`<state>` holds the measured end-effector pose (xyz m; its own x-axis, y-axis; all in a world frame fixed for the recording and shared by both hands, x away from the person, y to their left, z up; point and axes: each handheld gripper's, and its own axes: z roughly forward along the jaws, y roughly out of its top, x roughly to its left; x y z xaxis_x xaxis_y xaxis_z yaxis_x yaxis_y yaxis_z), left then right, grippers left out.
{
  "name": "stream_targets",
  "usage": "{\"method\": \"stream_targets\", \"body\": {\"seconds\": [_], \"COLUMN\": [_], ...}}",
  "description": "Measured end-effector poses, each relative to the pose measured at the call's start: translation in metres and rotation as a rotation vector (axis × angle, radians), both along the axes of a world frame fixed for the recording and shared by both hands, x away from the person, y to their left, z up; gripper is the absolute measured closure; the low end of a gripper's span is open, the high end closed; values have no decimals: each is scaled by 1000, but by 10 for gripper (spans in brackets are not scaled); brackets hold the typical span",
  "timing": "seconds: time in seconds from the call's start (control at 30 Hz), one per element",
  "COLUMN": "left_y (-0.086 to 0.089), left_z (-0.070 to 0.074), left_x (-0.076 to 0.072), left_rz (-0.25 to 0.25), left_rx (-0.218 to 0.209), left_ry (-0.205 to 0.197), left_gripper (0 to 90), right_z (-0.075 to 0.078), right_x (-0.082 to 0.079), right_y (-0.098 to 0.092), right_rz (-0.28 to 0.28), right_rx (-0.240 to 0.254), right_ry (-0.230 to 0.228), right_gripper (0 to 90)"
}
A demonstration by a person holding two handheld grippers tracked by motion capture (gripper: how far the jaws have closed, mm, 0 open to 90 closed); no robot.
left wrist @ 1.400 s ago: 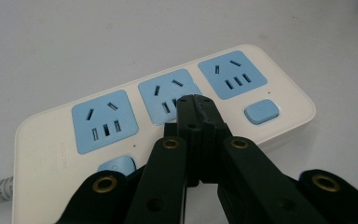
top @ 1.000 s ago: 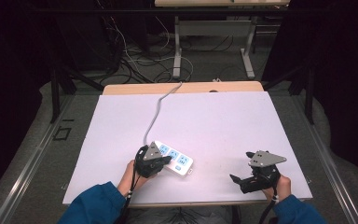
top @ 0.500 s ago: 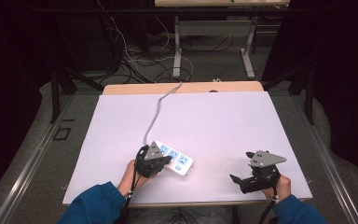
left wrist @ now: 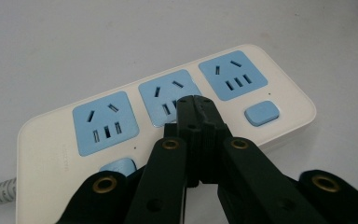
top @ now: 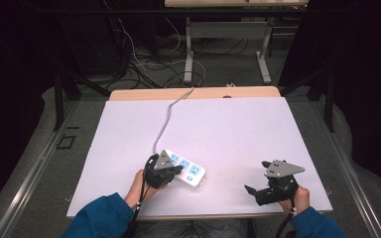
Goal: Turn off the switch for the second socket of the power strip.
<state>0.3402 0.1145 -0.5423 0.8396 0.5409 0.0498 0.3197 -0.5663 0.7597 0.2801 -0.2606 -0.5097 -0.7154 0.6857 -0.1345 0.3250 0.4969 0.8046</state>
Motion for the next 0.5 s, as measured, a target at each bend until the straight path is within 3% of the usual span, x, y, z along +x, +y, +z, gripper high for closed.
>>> {"method": "stream_targets", "body": {"seconds": [0.5], "left_y": [2], "left_z": [4], "left_x": [1], "left_rz": [-1], "left_rx": [-13], "left_ry": [-3], "left_gripper": [900], "right_z": [1], "right_x": [1], "right_y": [-1], "right_rz": [13], "right_rx": [-9], "right_ry": [9], "right_gripper": [28]}}
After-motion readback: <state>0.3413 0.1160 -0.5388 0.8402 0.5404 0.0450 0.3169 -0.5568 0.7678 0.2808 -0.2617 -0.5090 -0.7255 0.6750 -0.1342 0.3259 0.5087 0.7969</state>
